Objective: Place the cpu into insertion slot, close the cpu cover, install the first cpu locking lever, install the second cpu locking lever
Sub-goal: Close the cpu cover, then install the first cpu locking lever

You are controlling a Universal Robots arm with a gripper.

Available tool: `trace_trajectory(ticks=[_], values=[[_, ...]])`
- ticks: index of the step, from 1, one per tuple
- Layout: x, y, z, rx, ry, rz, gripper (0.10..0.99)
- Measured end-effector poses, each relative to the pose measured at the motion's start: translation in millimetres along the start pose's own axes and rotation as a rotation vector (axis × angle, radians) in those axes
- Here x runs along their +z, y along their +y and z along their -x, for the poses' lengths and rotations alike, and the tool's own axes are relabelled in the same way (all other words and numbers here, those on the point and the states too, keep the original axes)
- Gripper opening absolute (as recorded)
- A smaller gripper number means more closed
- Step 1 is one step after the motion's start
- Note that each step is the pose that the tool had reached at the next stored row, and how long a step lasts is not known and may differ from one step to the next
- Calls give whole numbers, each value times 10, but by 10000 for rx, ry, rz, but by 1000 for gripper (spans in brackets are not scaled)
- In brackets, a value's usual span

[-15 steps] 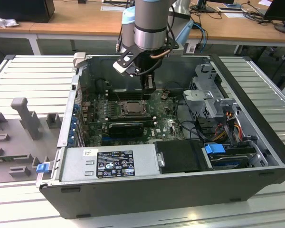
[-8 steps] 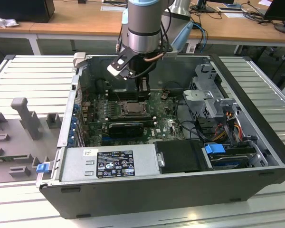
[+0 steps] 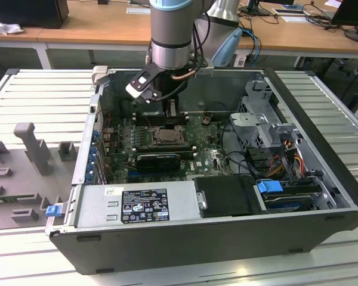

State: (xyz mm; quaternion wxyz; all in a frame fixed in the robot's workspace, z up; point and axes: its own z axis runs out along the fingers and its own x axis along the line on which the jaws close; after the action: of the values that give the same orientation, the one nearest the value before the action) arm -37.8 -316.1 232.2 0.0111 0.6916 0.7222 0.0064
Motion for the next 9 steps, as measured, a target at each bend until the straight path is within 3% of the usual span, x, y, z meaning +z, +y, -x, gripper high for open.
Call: trace_trajectory(ticks=[7, 9], values=[[-1, -51, -2, 1, 0, 0, 106], [-40, -50, -2, 1, -1, -1, 106]])
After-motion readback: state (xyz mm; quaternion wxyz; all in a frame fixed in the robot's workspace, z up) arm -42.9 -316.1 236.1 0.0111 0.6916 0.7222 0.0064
